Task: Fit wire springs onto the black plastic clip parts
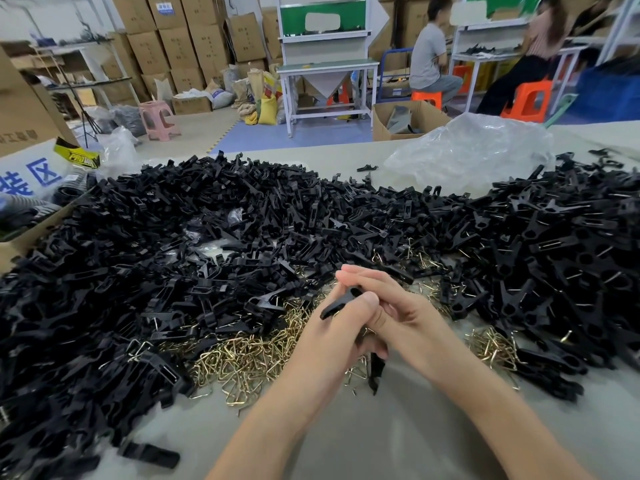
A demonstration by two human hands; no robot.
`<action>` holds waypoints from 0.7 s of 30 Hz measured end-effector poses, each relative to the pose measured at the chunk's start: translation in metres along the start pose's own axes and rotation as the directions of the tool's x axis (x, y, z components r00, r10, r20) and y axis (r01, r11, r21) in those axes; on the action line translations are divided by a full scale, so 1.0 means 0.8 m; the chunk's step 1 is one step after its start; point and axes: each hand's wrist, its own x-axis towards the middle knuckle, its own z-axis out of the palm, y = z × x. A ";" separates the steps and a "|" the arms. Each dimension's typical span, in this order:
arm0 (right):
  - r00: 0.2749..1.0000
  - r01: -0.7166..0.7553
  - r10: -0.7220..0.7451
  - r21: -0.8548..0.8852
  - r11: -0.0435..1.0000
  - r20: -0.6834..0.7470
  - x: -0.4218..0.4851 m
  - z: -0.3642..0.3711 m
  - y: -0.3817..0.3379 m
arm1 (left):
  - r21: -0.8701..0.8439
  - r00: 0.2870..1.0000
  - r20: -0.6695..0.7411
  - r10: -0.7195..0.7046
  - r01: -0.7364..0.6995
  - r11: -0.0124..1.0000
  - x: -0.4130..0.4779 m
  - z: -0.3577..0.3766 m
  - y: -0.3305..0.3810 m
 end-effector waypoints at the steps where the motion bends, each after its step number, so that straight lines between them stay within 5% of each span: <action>1: 1.000 0.003 -0.004 -0.024 1.000 -0.001 0.000 -0.001 0.003 | 0.014 1.000 -0.006 0.000 0.000 1.000 -0.001 0.000 0.000; 5: 0.999 0.015 -0.011 -0.109 0.994 0.034 0.001 -0.001 0.011 | 0.143 0.997 -0.075 0.024 -0.013 0.990 -0.003 -0.002 -0.005; 9: 0.994 0.097 -0.105 -0.417 0.904 0.004 -0.002 -0.002 0.013 | 0.240 0.994 -0.102 0.037 -0.012 0.971 -0.003 -0.006 -0.004; 15: 0.951 0.196 -0.306 -0.682 0.704 -0.042 -0.004 -0.006 0.002 | 0.225 0.999 -0.046 -0.021 0.031 0.974 -0.004 -0.006 0.005; 21: 0.932 0.262 -0.359 -0.778 0.571 0.050 -0.007 -0.010 0.000 | 0.190 0.999 -0.036 0.004 0.003 0.982 -0.007 -0.003 -0.003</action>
